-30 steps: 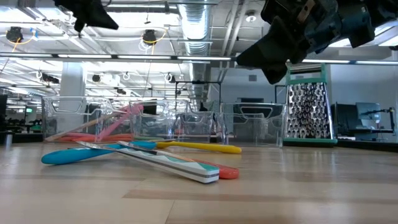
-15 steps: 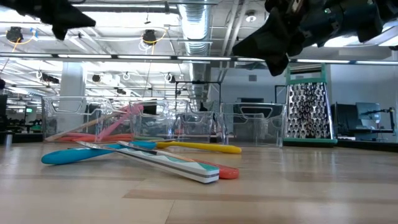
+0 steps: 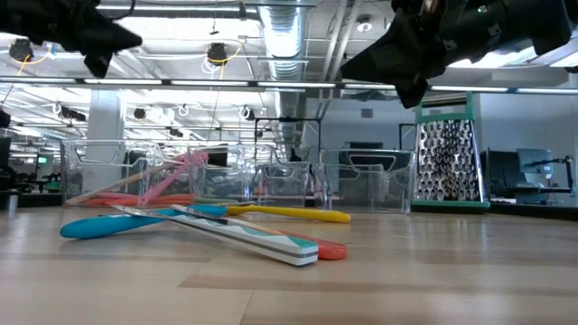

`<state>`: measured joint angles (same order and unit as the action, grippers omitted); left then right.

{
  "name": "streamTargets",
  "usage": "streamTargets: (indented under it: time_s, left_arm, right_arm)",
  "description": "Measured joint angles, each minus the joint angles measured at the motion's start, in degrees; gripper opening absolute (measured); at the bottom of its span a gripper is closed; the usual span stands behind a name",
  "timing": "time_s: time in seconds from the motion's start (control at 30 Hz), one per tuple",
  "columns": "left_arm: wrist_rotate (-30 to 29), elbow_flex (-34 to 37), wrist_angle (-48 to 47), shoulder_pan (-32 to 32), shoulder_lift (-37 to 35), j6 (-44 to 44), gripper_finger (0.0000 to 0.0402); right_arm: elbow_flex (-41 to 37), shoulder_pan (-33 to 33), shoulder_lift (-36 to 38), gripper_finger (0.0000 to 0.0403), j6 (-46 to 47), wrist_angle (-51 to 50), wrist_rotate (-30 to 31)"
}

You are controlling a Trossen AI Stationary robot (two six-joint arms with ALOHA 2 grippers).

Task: Pick & Place Kitchen Items
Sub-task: Put the orange knife into the middle transparent bin

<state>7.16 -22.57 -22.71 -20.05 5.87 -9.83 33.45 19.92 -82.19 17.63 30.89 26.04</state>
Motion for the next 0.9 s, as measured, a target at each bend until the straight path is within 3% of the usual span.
streamTargets:
  time_s: [0.13, 0.47, 0.6, 0.77, 0.9]
  left_arm:
    - [-1.8, -0.5, 6.9, 1.6, 3.5, 0.4, 0.0001]
    - [-2.2, -8.1, 9.6, 7.3, 18.8, 3.5, 0.0001]
    - [-7.0, -9.9, 11.4, 13.8, 22.7, 9.6, 0.0001]
    - [-18.8, -12.7, 11.4, 22.7, 24.9, 11.5, 0.0001]
    - [-21.4, -13.6, 11.5, 29.8, 24.9, 11.1, 0.0001]
  right_arm:
    - [0.0, -0.1, 0.0, 0.0000, 0.0, 0.0, 0.0]
    - [0.0, -0.1, 0.0, 0.0000, 0.0, 0.0, 0.0]
    - [0.0, -0.1, 0.0, 0.0000, 0.0, 0.0, 0.0]
    - [0.0, -0.1, 0.0, 0.0000, 0.0, 0.0, 0.0]
    - [0.0, -0.1, 0.0, 0.0000, 0.0, 0.0, 0.0]
